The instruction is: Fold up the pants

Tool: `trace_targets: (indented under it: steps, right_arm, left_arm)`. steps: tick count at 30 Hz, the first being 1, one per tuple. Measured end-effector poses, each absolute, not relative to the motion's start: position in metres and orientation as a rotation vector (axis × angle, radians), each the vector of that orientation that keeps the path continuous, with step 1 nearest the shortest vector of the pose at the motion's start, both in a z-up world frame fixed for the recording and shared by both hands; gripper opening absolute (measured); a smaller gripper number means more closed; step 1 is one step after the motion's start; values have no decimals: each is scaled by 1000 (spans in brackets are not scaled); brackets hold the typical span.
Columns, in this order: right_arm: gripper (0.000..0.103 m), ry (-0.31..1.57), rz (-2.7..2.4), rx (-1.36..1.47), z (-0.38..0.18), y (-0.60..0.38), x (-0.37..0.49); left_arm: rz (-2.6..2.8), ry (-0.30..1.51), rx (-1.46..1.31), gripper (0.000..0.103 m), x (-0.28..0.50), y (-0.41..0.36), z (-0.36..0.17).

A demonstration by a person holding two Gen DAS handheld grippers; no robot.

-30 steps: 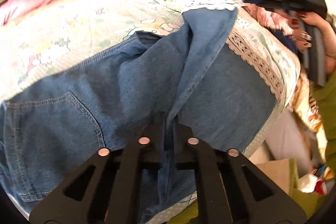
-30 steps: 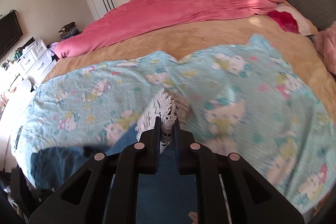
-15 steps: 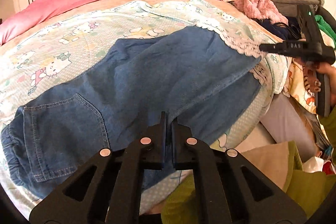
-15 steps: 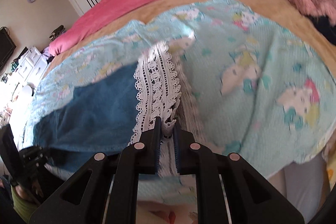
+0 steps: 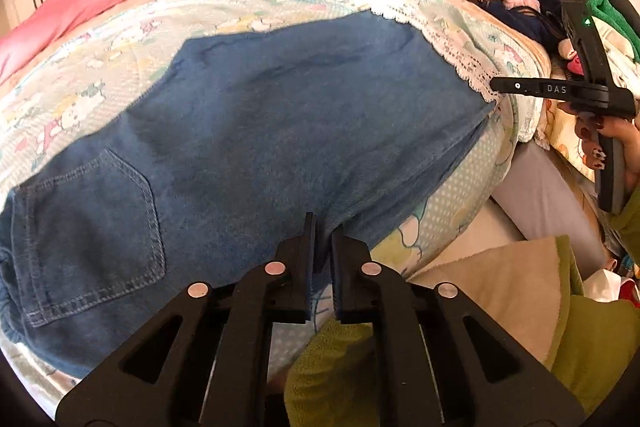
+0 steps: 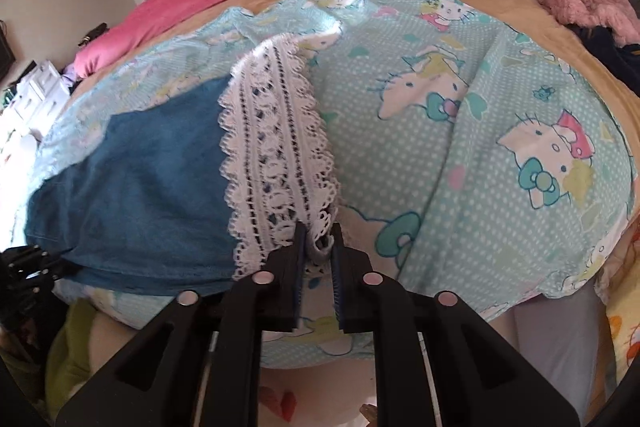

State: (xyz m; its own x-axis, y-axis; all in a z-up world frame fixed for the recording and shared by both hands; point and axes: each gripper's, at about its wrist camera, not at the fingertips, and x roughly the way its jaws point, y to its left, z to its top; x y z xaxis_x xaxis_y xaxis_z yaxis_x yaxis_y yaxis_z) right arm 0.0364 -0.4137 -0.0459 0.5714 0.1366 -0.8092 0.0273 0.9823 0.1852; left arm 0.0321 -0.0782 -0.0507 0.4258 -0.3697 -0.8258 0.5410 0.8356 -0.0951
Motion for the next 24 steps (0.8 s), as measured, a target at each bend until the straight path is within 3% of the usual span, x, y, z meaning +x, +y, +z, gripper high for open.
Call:
trace_targets:
  steps: [1,3,7,9,13,20,22,23,24]
  right_arm:
    - [16,966,58,188,-46,-415,37]
    - [32,978,3,185,-36,-417,37]
    - [33,852,-4,75,2,-403,30]
    - [47,801,147,-76,14,-371,23]
    - [47,773,502,-425,-2,-290,-8]
    - [46,786,610,-656,-45,-231,-15]
    - [40,797,599,-656,-49,-230,-8]
    - [17,809,597,-665,-53,-232,-2]
    - [4,833,606,-666,-55,-232,1]
  left_arm:
    - [-572,981,206,4,31,-80,-52]
    - [-575,982,212,4,29,-81,-54]
    - [-575,979,205,4,29,-79,-52]
    - [-576,980,199,4,29,-78,-52]
    - [-575,977,188,4,29,-76,-51]
    - [-577,972,176,4,28,-73,-48]
    - [-578,973,178,4,28,-73,-48]
    - [-578,973,178,4,28,-73,-48]
    - [-581,974,178,4,28,-73,-48]
